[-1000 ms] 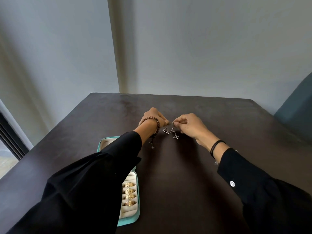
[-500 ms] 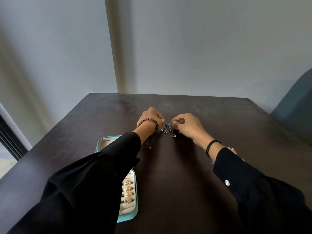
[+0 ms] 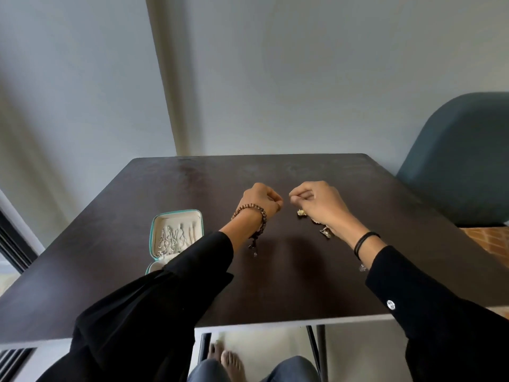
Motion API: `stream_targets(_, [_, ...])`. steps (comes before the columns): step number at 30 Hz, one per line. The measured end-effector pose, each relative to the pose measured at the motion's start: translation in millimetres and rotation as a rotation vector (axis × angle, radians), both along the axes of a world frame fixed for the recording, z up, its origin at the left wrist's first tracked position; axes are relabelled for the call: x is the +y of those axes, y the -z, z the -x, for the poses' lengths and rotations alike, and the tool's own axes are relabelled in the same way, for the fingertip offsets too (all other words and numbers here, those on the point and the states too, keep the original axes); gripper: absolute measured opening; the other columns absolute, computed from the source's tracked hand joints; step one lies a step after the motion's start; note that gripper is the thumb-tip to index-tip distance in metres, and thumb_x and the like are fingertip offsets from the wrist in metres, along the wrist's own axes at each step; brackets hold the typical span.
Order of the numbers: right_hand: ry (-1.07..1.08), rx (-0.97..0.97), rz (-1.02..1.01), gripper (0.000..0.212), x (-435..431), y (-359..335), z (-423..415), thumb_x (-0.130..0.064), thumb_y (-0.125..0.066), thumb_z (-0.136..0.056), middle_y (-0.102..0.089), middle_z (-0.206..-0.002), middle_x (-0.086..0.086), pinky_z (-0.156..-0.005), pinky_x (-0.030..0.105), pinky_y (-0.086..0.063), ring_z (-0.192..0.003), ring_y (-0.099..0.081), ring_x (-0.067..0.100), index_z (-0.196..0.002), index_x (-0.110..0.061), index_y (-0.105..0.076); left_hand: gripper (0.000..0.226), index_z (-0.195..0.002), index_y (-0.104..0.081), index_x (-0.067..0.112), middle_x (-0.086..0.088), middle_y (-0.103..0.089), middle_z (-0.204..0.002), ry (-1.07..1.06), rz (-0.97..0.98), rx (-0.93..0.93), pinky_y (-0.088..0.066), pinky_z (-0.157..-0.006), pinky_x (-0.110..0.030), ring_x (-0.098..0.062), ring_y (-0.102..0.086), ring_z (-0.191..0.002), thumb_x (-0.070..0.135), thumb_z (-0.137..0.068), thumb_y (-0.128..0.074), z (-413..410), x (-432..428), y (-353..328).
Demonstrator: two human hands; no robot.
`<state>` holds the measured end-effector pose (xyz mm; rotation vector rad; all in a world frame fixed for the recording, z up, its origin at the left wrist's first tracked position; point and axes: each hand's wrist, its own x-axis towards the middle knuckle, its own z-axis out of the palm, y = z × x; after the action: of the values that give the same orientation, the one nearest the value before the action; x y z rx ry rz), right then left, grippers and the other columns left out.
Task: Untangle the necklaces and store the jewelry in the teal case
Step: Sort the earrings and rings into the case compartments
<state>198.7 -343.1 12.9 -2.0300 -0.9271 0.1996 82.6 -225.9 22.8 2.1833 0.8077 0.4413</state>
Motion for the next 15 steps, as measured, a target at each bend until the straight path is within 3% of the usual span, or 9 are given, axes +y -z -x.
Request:
stream_targets(4, [0.105,0.023,-0.042,0.010,-41,4,-11,-0.017,-0.074,-0.090,-0.076,-0.089,-0.007,-0.075,0.028,-0.061,-0.083,-0.072,0.008,-0.095,-0.025,-0.078,0.010,-0.097,-0.076,0.015,0.000,-0.070,-0.091,0.060,0.037,0.001,-0.053,-0.086,-0.026,-0.012,-0.065,-0.088,0.017,-0.091,-0.069,-2,-31,12])
stream_targets(8, [0.167,-0.017,-0.040,0.011,-78,17,-20,-0.012,-0.074,-0.091,-0.075,-0.090,-0.007,-0.067,0.007,-0.048,-0.082,-0.069,-0.001,-0.097,-0.020,-0.078,0.010,-0.098,-0.075,0.016,-0.003,-0.072,-0.100,0.075,0.088,-0.031,-0.051,-0.088,-0.022,-0.014,-0.066,-0.096,0.016,-0.090,-0.070,-6,-60,31])
stream_targets(12, [0.182,-0.025,0.017,0.015,-101,34,-24,-0.013,-0.077,-0.088,-0.077,-0.098,-0.003,-0.085,0.020,-0.050,-0.096,-0.072,0.011,-0.102,-0.018,-0.078,0.017,-0.103,-0.070,0.021,0.004,-0.074,-0.101,0.111,0.115,-0.055,-0.053,-0.094,-0.028,-0.011,-0.067,-0.100,0.022,-0.086,-0.074,-14,-83,48])
stream_targets(15, [0.172,-0.043,0.094,0.025,-110,46,-24,-0.022,-0.078,-0.088,-0.072,-0.108,-0.004,-0.092,0.025,-0.048,-0.106,-0.066,0.010,-0.113,-0.019,-0.076,0.033,-0.105,-0.067,0.025,0.010,-0.073,-0.098,0.078,0.062,-0.054,-0.054,-0.091,-0.033,-0.011,-0.067,-0.098,0.042,-0.079,-0.079,-23,-93,55])
